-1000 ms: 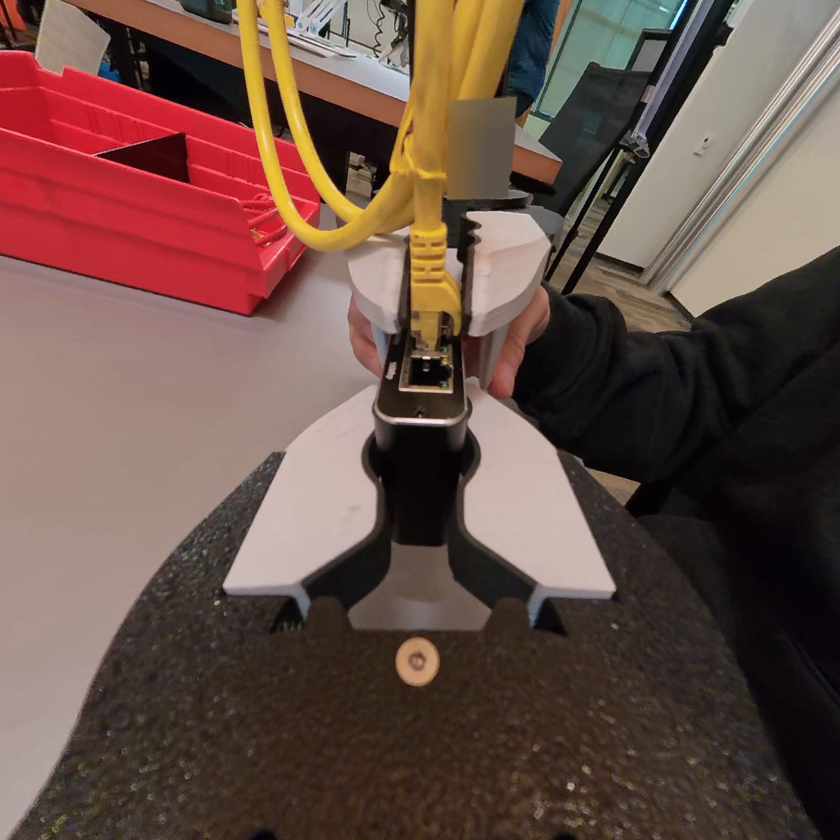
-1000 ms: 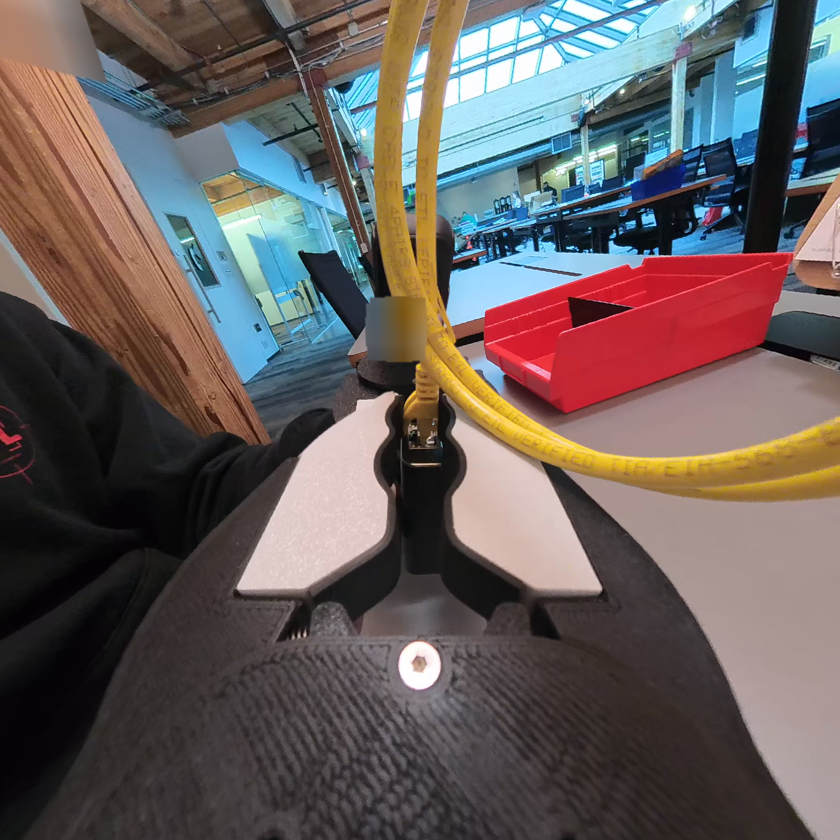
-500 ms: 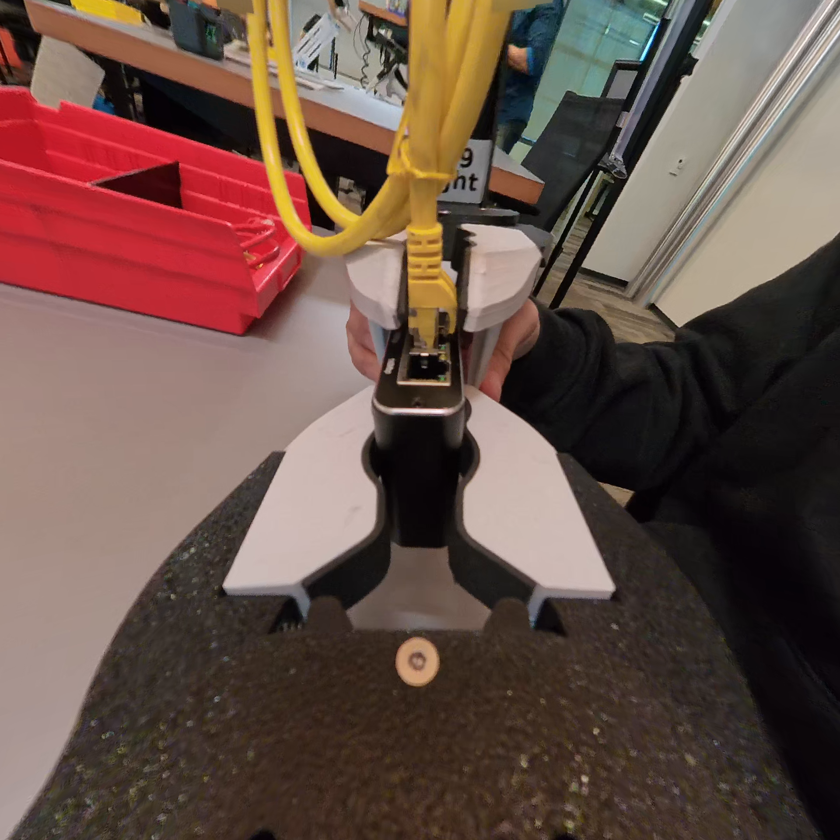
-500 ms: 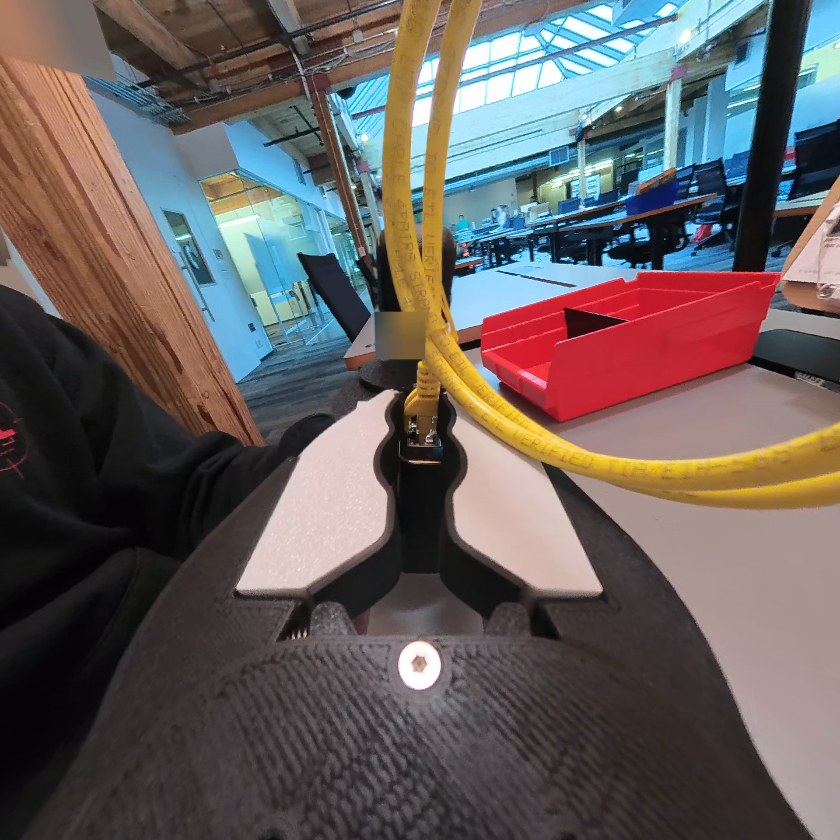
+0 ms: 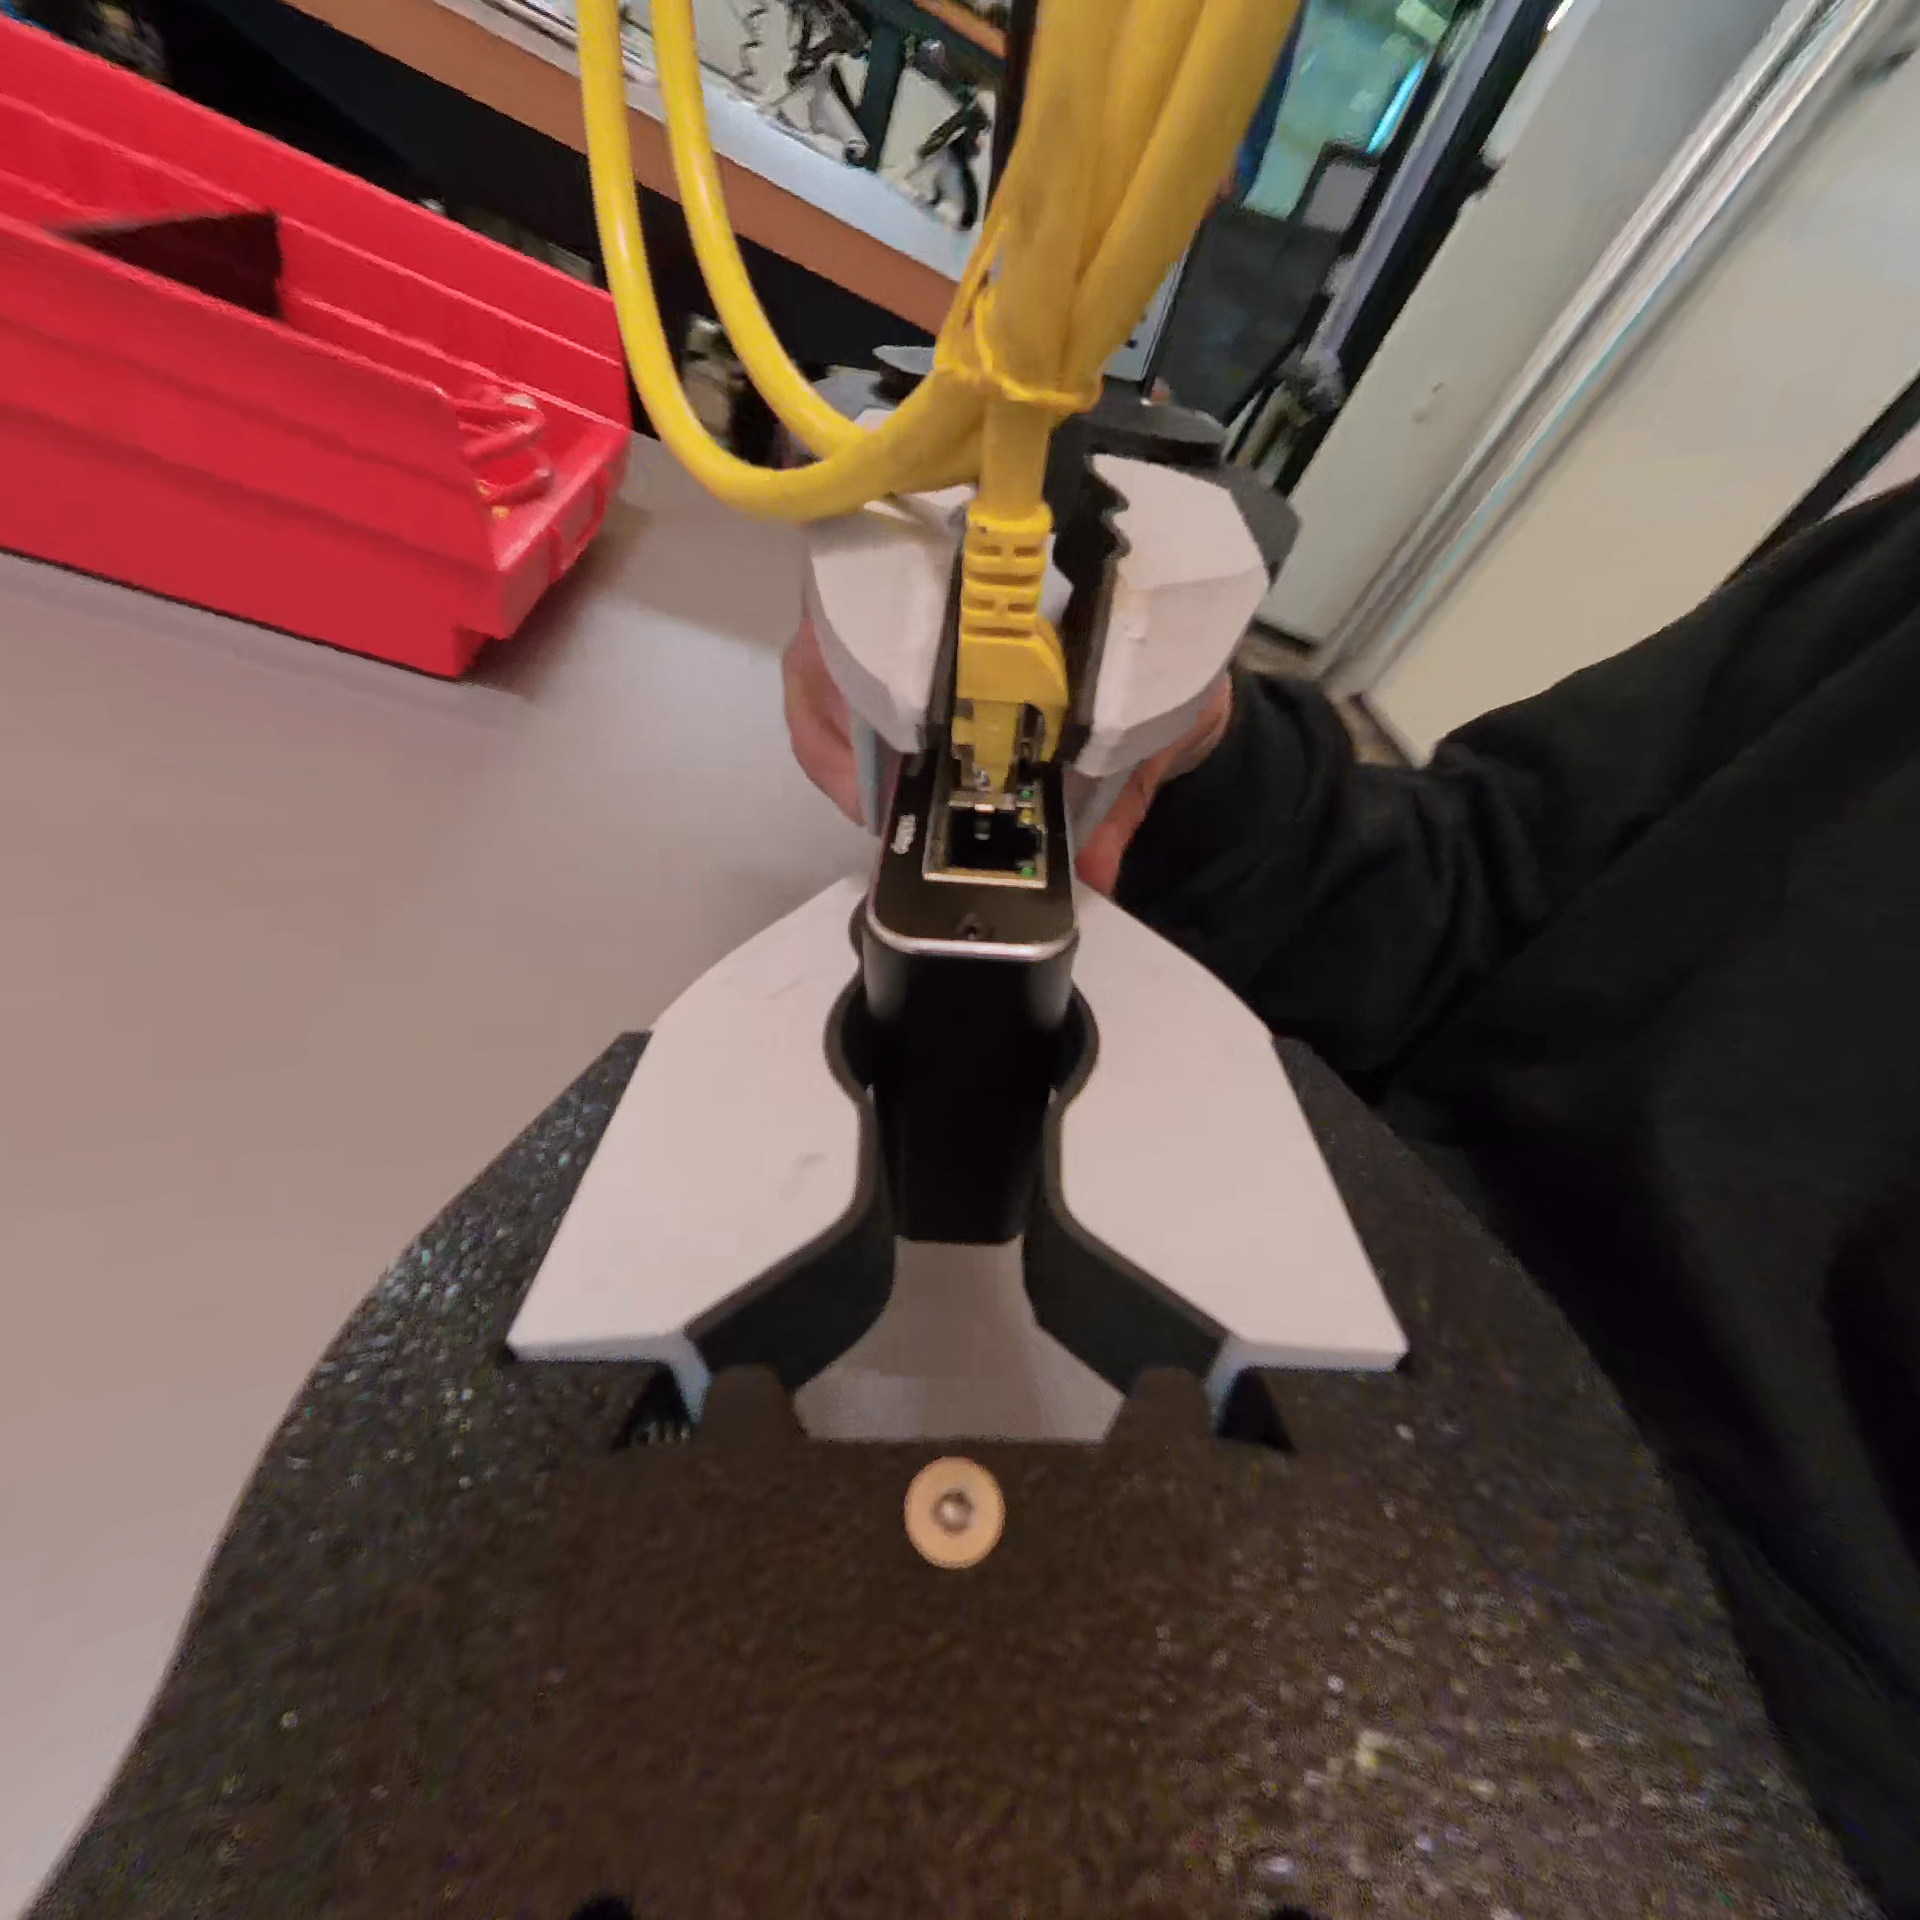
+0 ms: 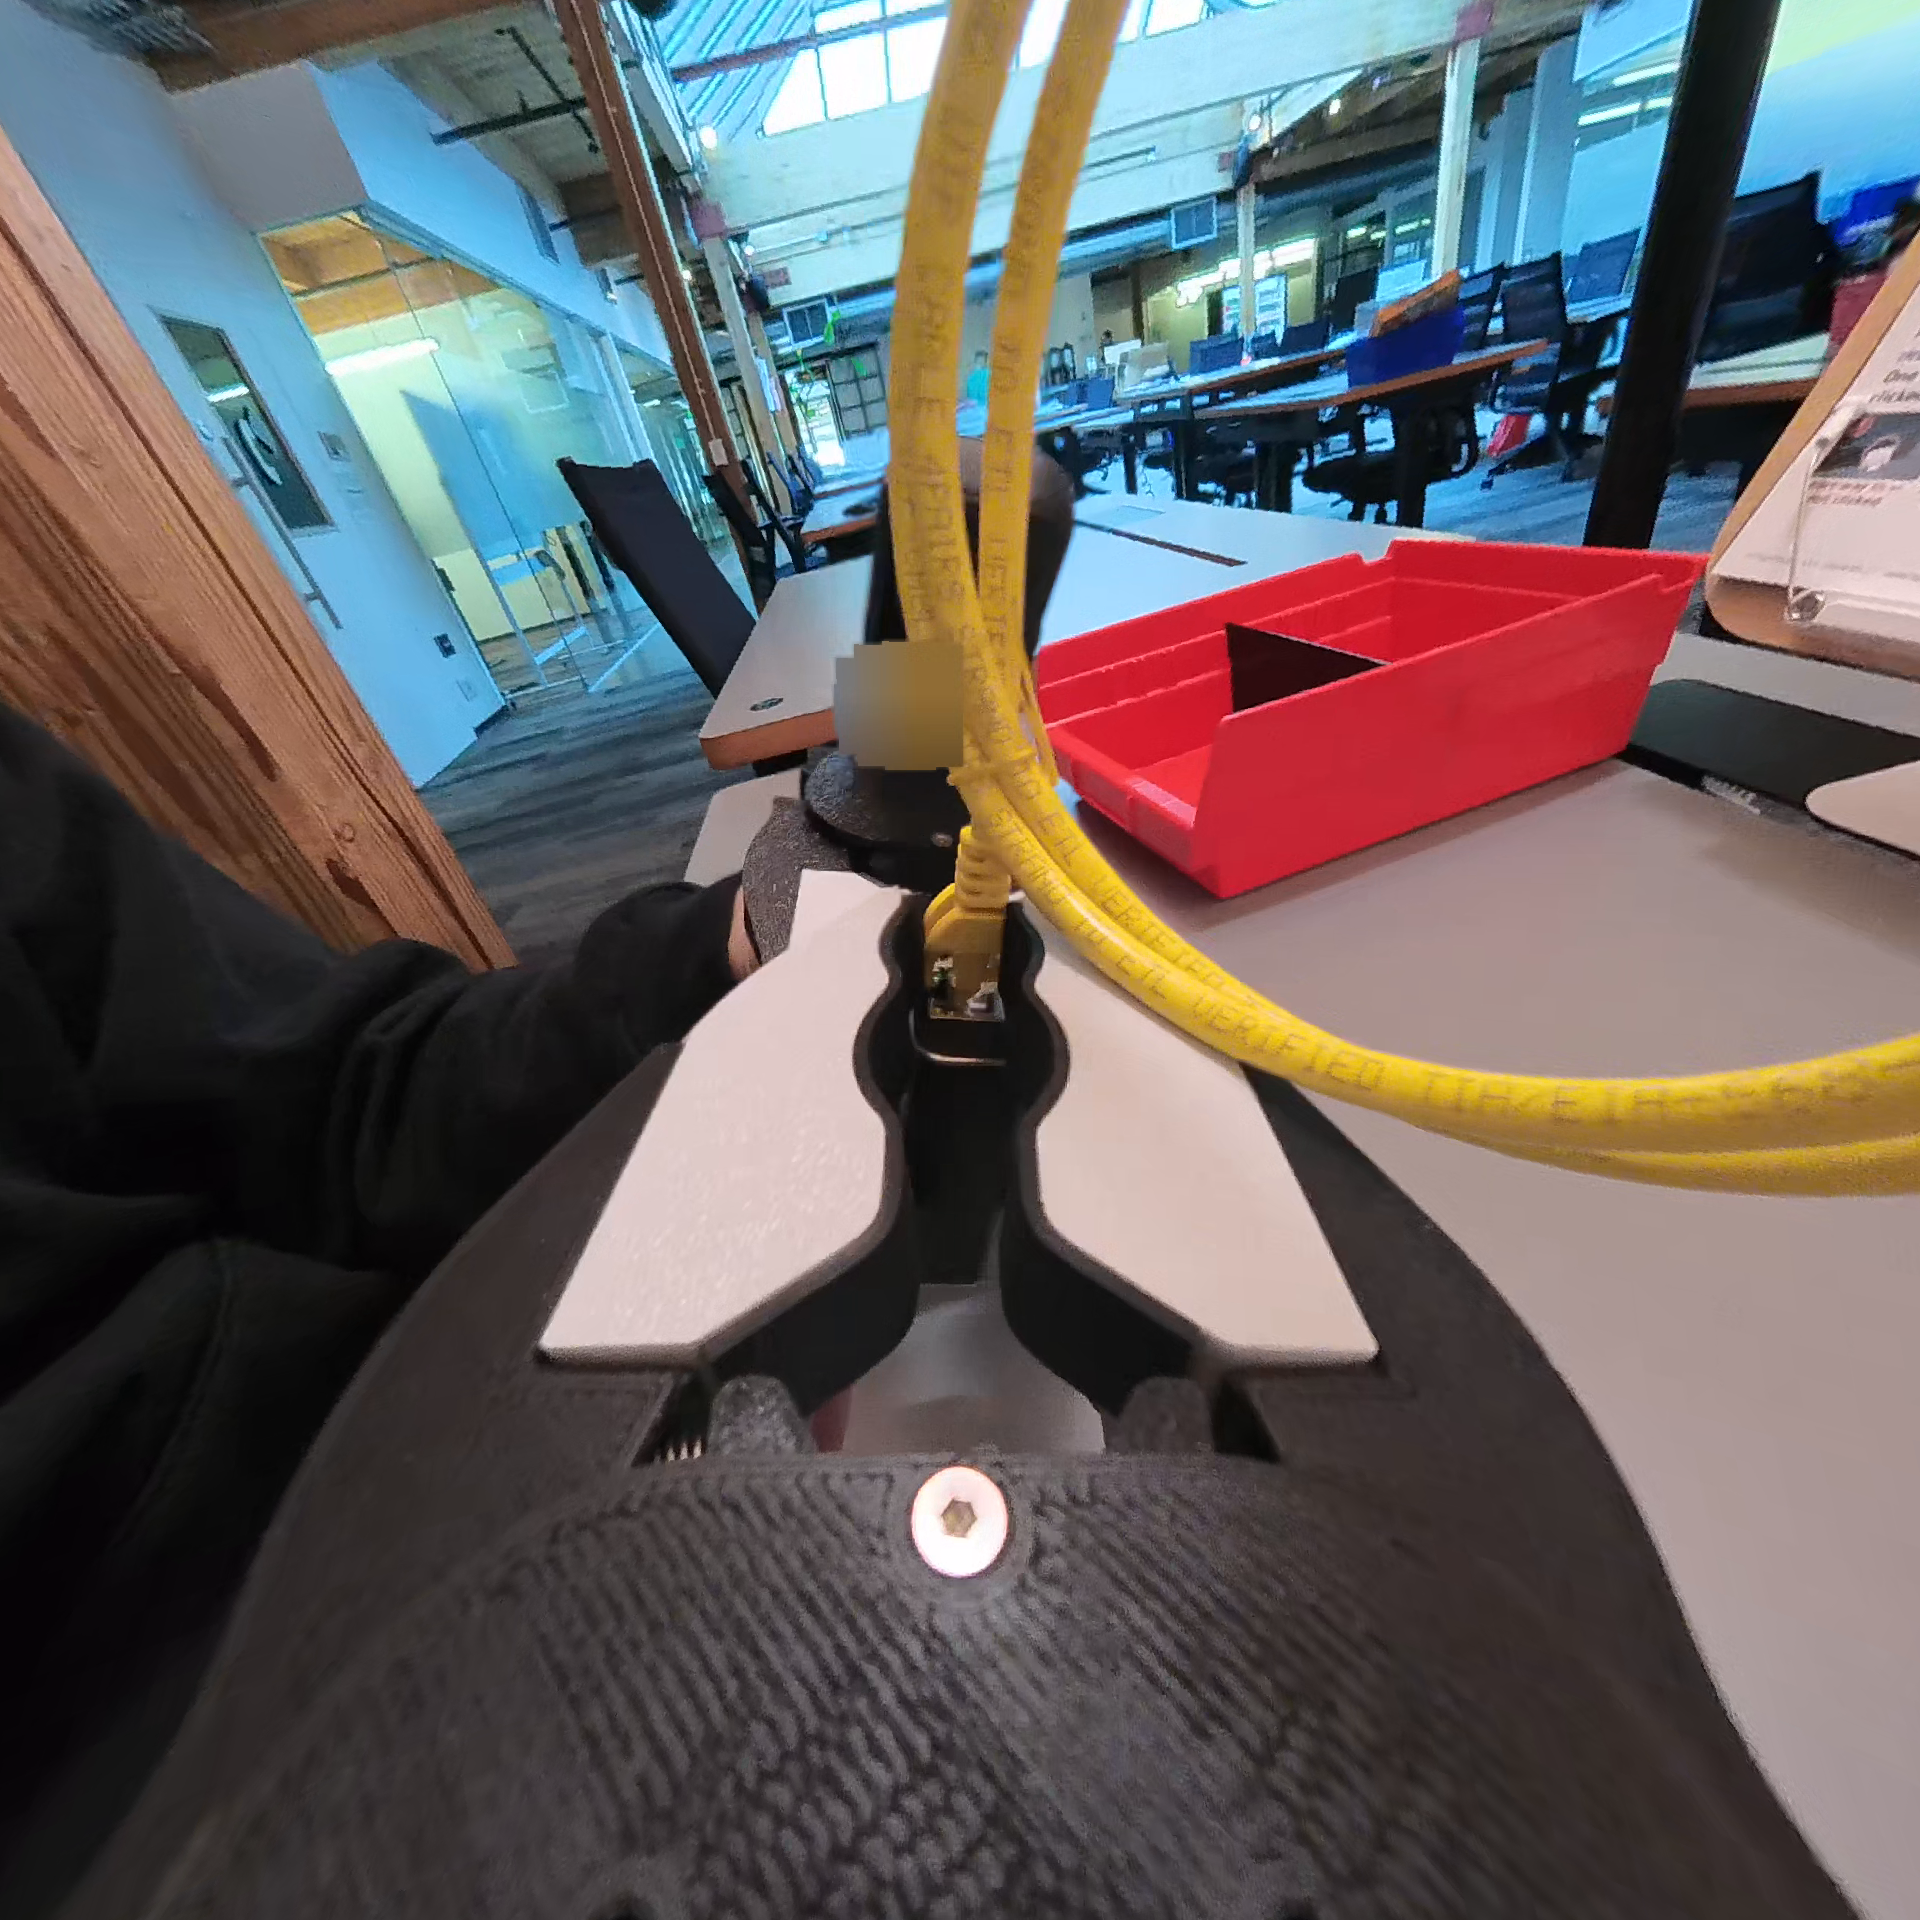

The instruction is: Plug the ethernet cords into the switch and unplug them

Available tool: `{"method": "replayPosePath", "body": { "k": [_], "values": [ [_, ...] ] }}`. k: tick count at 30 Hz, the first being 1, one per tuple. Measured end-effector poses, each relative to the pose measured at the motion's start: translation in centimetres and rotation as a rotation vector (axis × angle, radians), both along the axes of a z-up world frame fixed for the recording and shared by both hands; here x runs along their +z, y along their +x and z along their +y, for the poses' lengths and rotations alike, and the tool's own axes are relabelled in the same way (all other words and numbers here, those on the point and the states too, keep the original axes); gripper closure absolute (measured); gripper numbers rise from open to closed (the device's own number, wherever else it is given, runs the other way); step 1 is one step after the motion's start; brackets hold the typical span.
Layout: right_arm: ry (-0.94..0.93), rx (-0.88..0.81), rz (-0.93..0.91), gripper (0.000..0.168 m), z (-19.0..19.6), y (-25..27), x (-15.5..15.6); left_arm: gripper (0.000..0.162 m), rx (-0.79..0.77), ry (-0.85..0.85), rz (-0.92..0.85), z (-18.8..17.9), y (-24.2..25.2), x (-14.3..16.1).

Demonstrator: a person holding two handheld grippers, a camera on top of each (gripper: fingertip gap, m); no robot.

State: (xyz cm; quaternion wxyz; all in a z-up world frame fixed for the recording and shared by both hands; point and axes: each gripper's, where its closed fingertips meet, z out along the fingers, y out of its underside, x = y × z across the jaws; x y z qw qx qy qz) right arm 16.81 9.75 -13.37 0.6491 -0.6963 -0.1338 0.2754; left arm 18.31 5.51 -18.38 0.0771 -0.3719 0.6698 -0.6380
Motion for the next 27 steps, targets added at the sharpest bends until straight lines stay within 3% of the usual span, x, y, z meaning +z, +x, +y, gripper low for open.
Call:
{"method": "replayPosePath", "body": {
  "k": [3,9,15,20,25,27],
  "values": [
    [-0.035,-0.032,-0.025,0.153,0.1,0.4,-0.5,0.134,-0.038,-0.092,0.049,-0.3,0.0,-0.1],
    [-0.031,-0.048,-0.061,0.153,0.1,0.5,-0.5,0.134,-0.017,-0.029,0.02,0.0,0.2,-0.3],
    [-0.017,-0.031,-0.067,0.152,-0.3,0.5,-0.2,0.134,-0.115,-0.193,0.08,-1.2,-0.4,0.5],
    [-0.01,-0.022,-0.041,0.153,-0.5,0.5,0.2,0.134,0.013,0.042,0.009,-0.3,0.4,0.0],
    [-0.001,-0.015,-0.011,0.153,-0.3,0.4,0.3,0.134,-0.085,-0.146,0.058,-1.1,-0.3,0.6],
    [0.0,-0.014,-0.003,0.153,-0.3,0.5,0.2,0.134,-0.079,-0.134,0.066,-1.1,-0.1,0.4]
  ]
}}
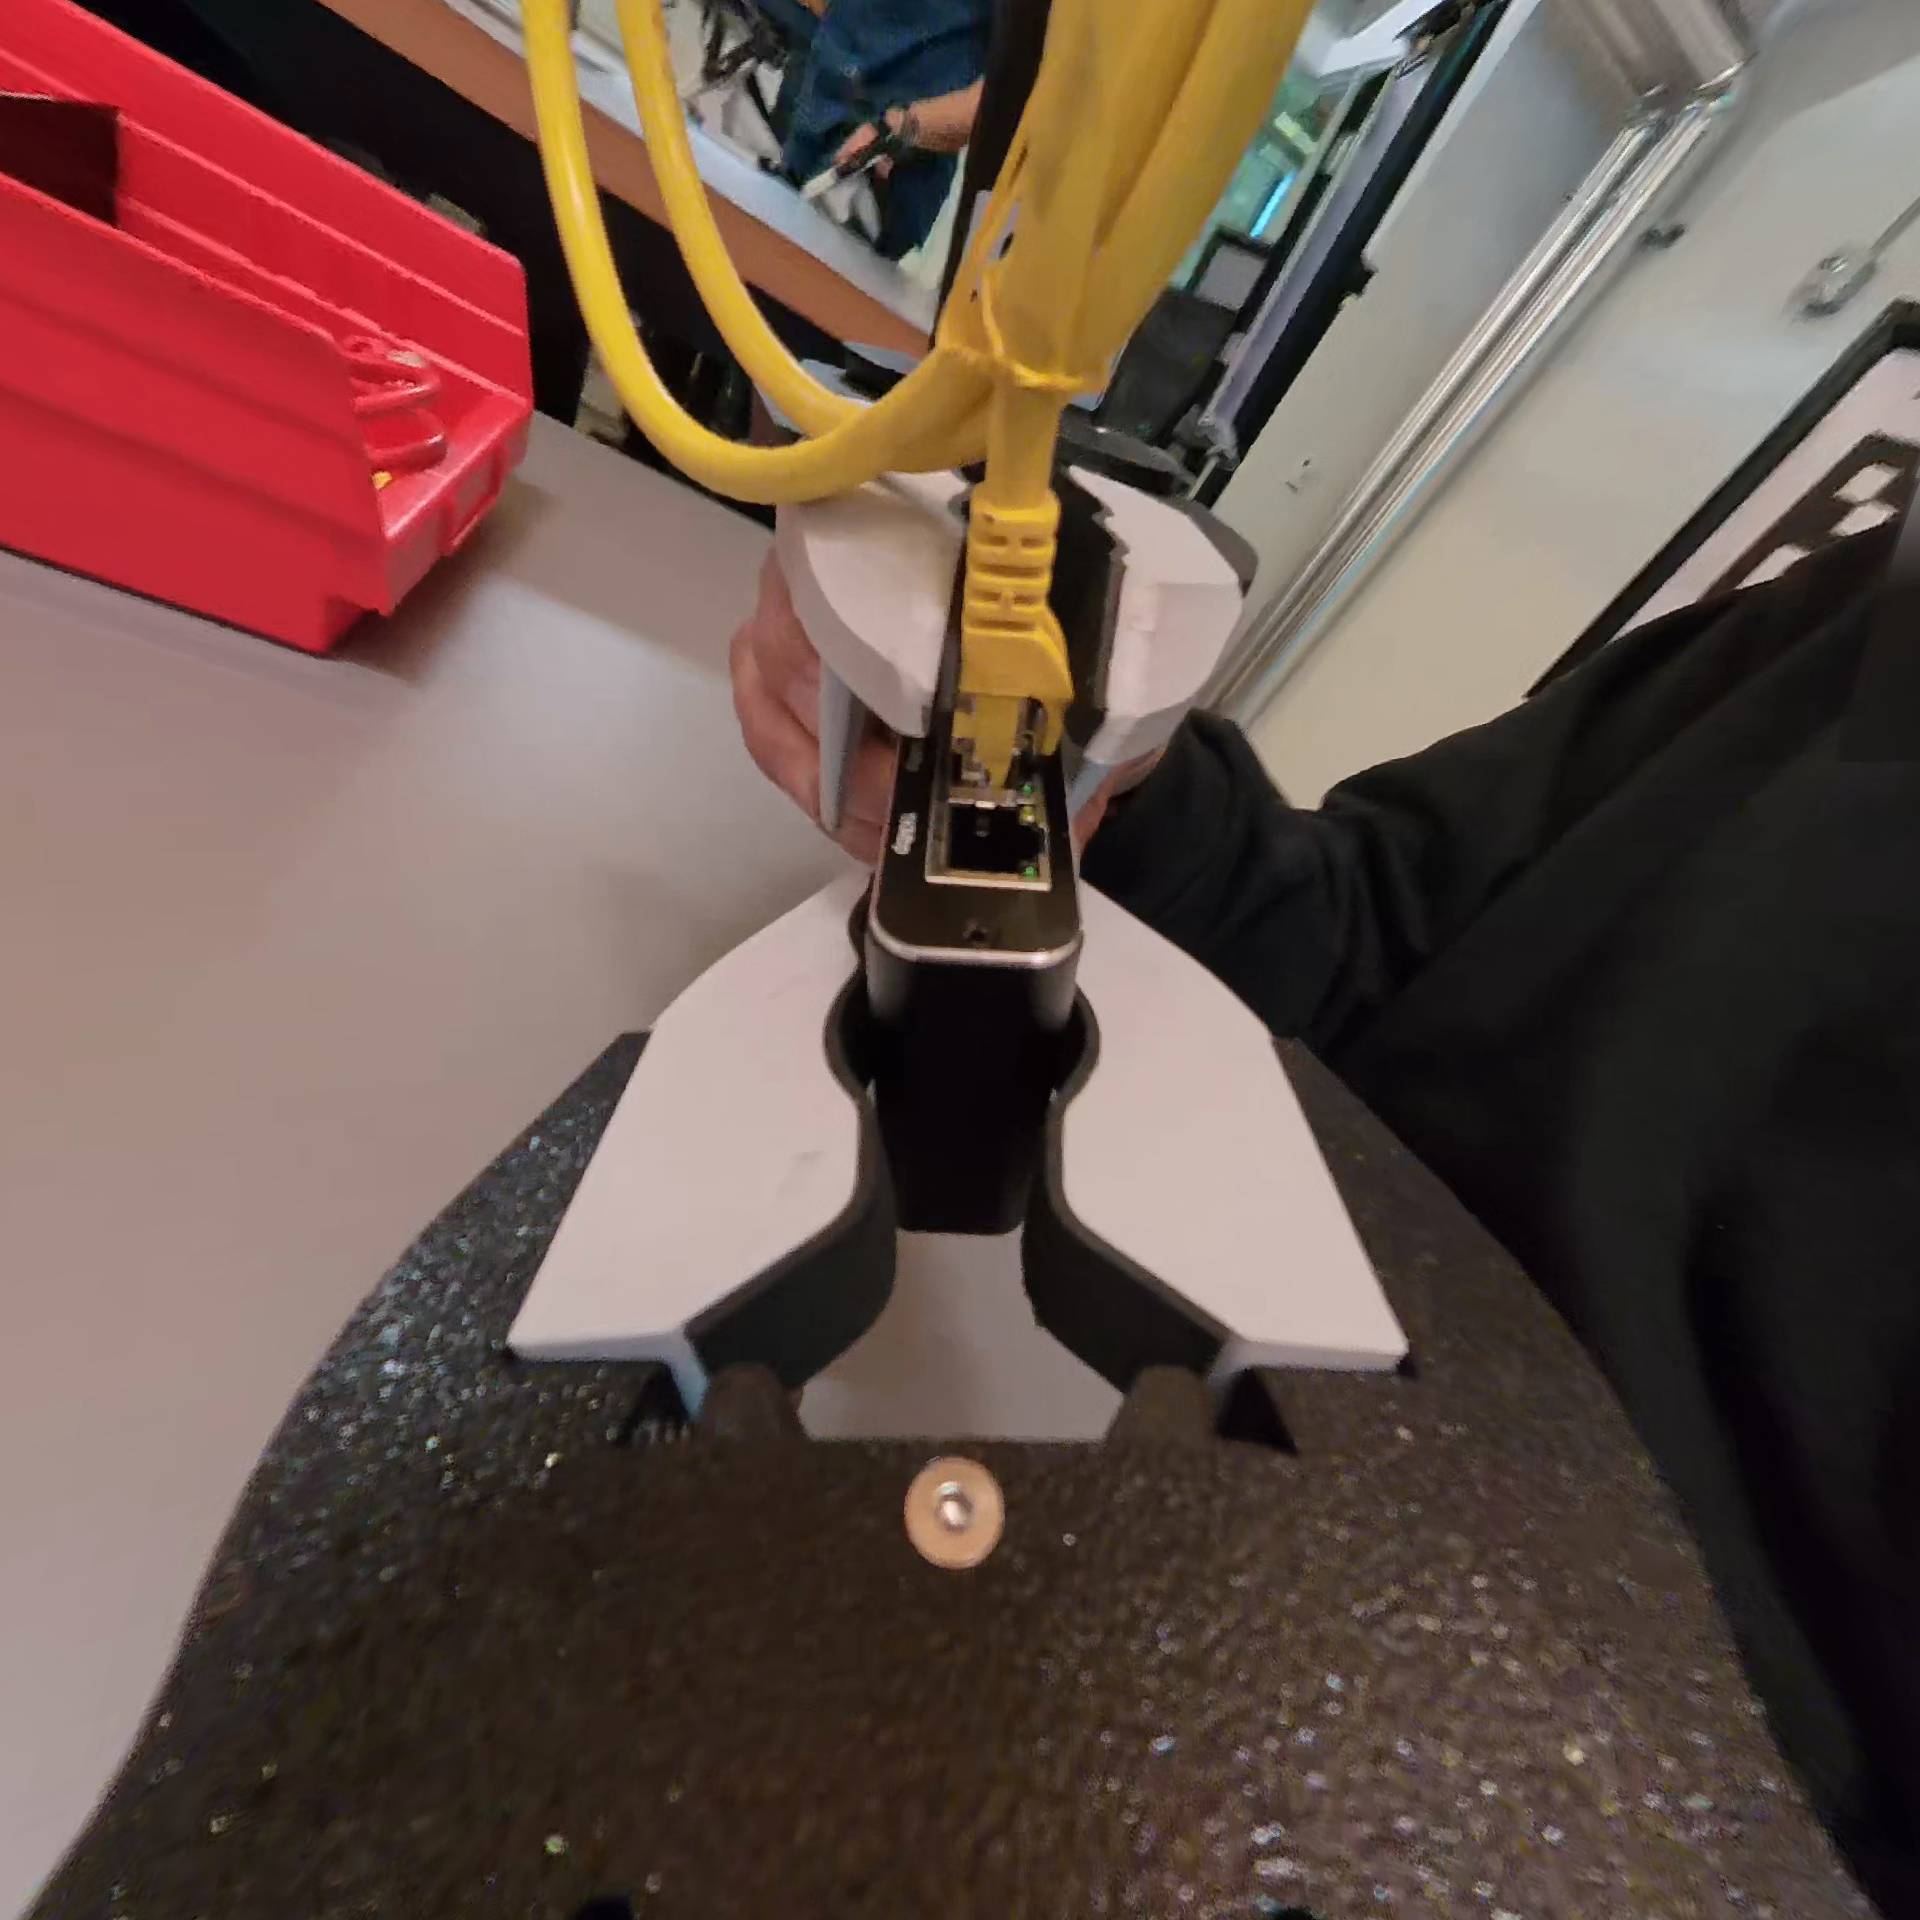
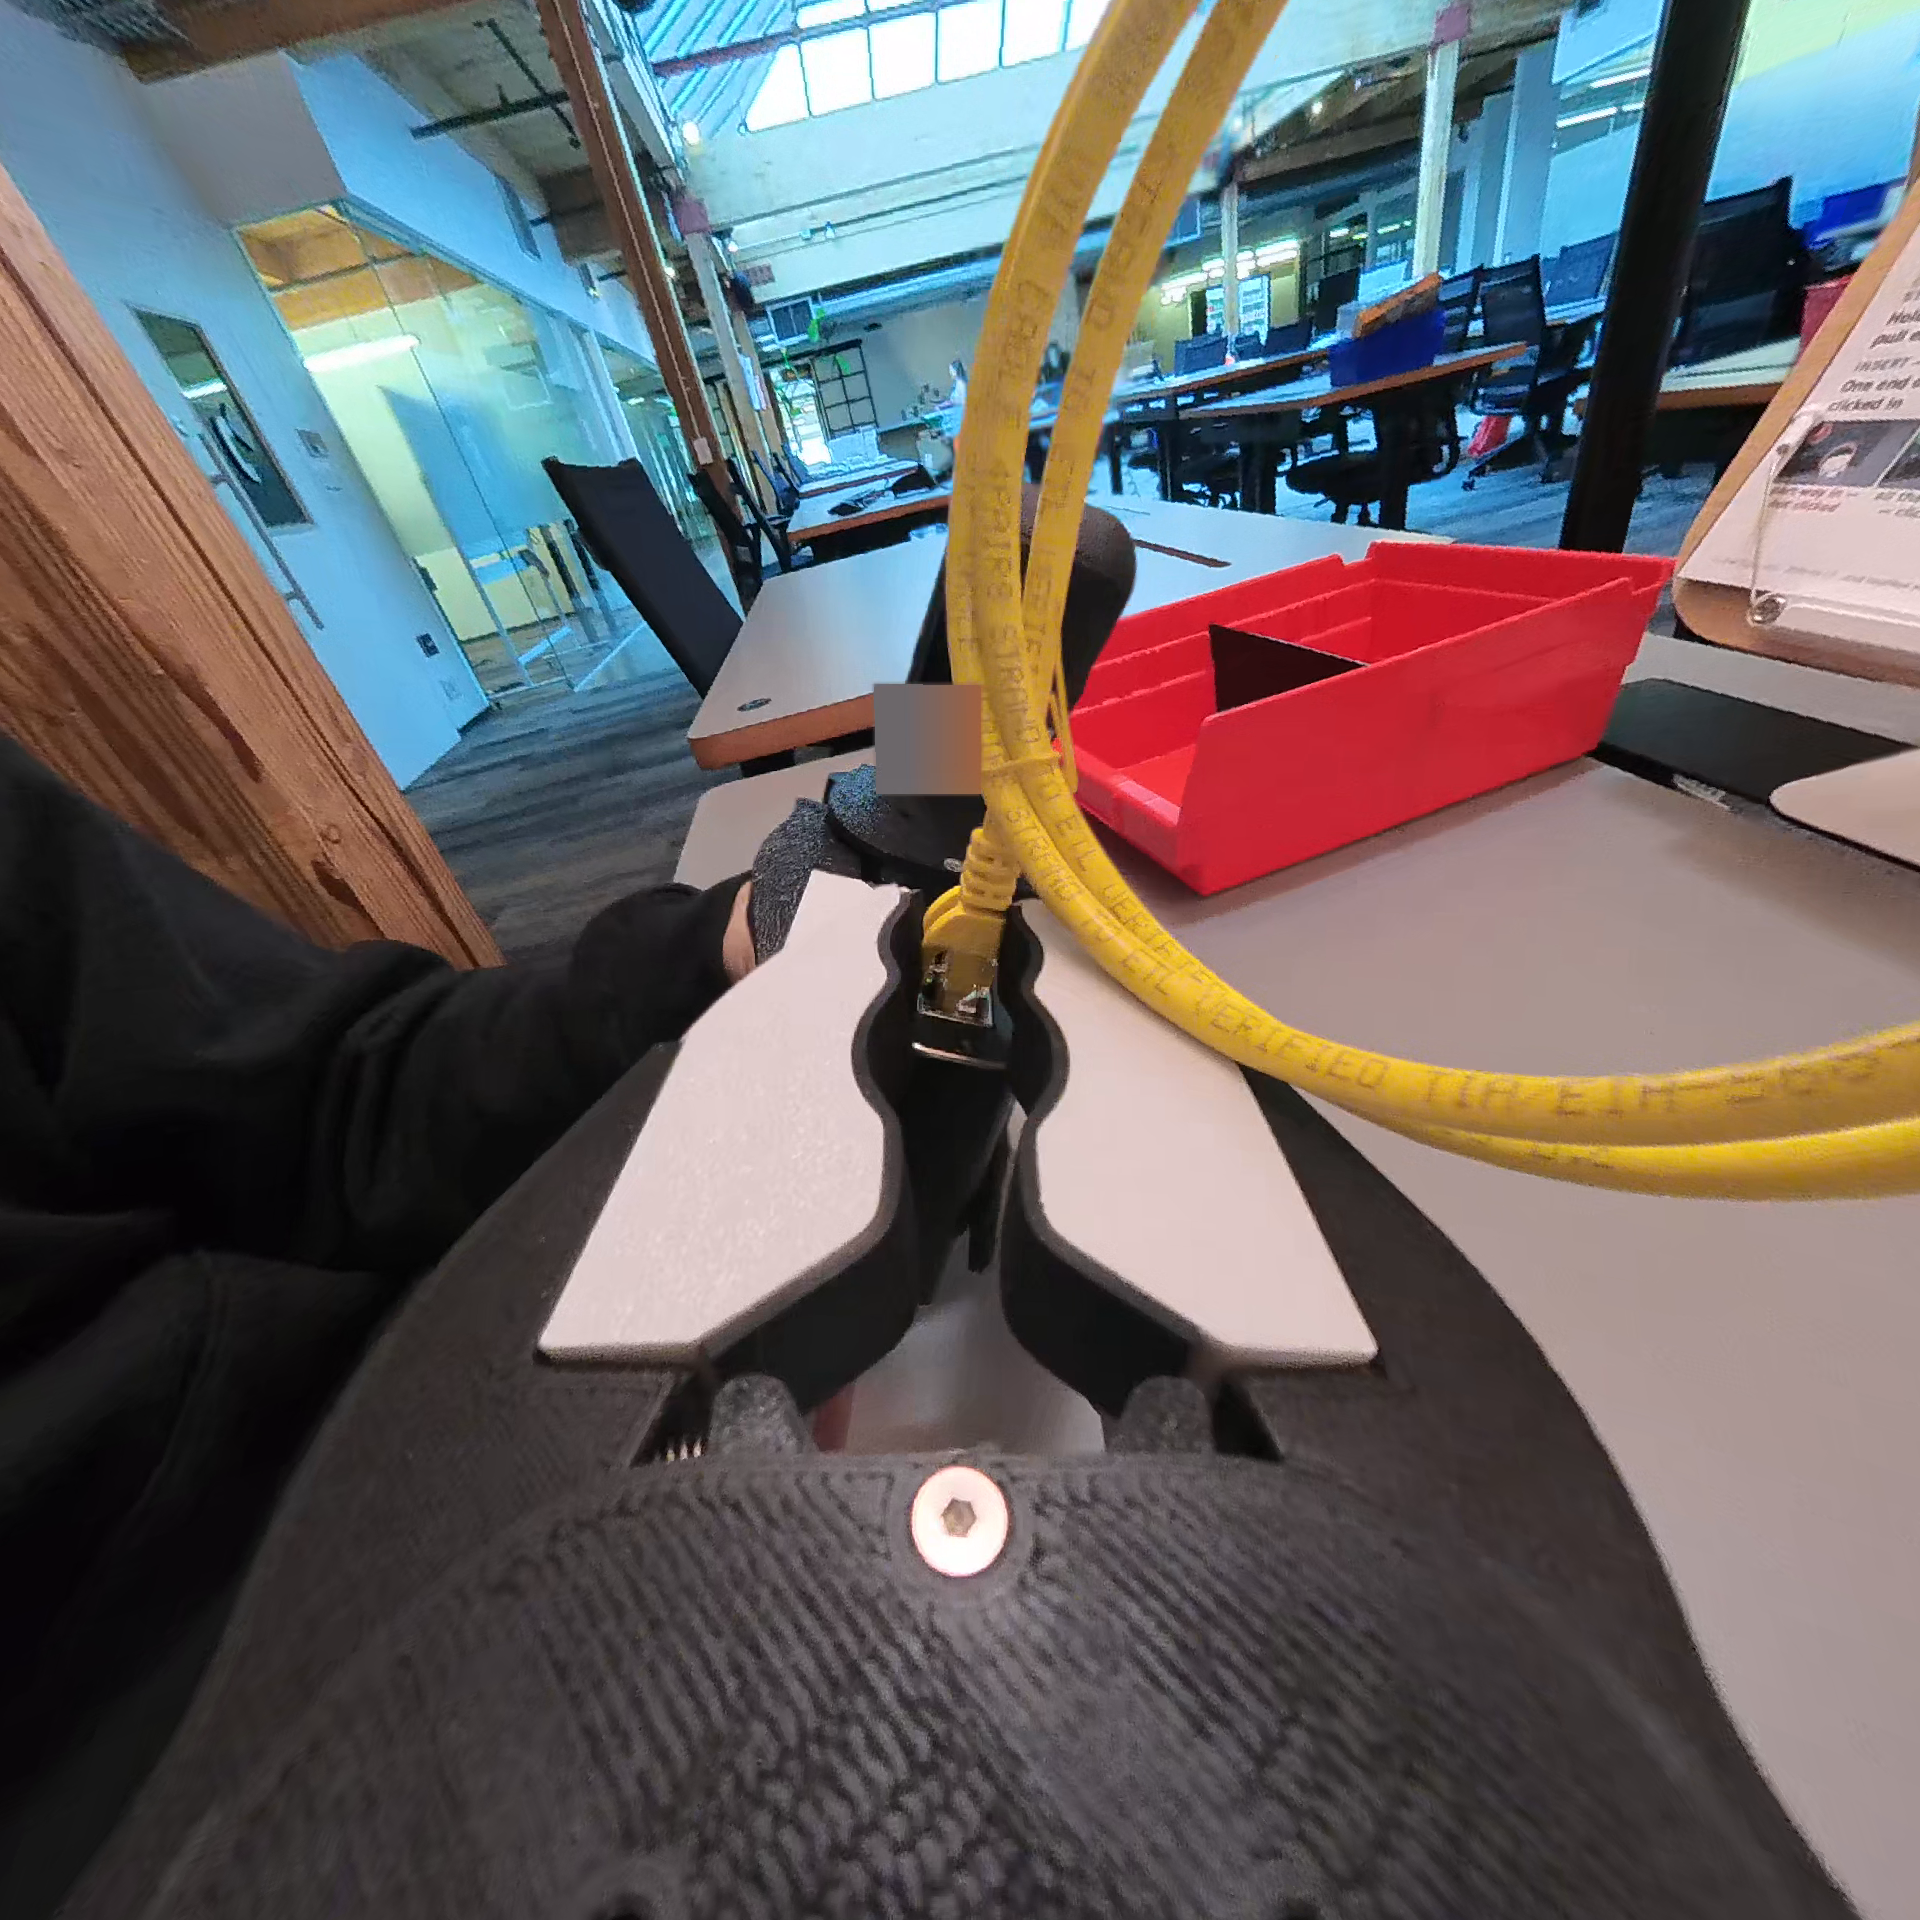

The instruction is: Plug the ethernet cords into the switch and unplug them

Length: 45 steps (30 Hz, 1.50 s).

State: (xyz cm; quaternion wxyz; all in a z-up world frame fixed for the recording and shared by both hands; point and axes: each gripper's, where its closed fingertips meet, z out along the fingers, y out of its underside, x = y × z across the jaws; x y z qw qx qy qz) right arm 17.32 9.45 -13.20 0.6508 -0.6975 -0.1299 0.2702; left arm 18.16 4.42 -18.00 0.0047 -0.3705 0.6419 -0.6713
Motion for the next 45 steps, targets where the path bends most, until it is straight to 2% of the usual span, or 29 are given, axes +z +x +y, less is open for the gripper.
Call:
{"method": "replayPosePath", "body": {
  "k": [10,12,14,16,19,21,26,30,35,45],
  "values": [
    [0.01,0.02,0.045,0.153,-0.3,0.2,0.1,0.134,0.1,0.231,-0.035,0.8,0.6,-0.8],
    [0.014,0.028,0.048,0.153,-0.2,0.1,0.2,0.134,0.089,0.214,-0.04,0.8,0.4,-0.6],
    [0.021,0.027,0.067,0.153,-0.2,0.1,0.4,0.135,0.051,0.093,-0.029,0.5,0.2,0.1],
    [0.01,0.007,0.043,0.153,0.0,0.3,0.0,0.134,0.048,0.062,-0.016,0.6,0.3,-0.2],
    [0.023,0.028,0.081,0.153,-0.1,0.3,0.2,0.134,0.15,0.261,-0.05,1.4,0.8,-0.6],
    [0.027,0.039,0.086,0.153,-0.2,0.2,0.3,0.134,0.161,0.292,-0.06,1.6,0.8,-0.6],
    [0.024,0.057,0.088,0.153,-0.2,0.0,0.1,0.135,0.042,0.078,0.0,0.6,-0.2,-0.1],
    [-0.002,0.113,0.104,0.154,-0.4,-0.2,-0.9,0.135,0.112,0.271,-0.036,1.3,0.2,-1.5],
    [0.074,0.174,0.104,0.154,-1.3,-0.6,0.2,0.135,0.164,0.37,-0.13,1.4,0.3,-0.4],
    [0.133,0.178,0.048,0.148,-1.9,-0.8,0.7,0.135,0.175,0.343,-0.163,1.2,0.3,0.7]
  ]
}}
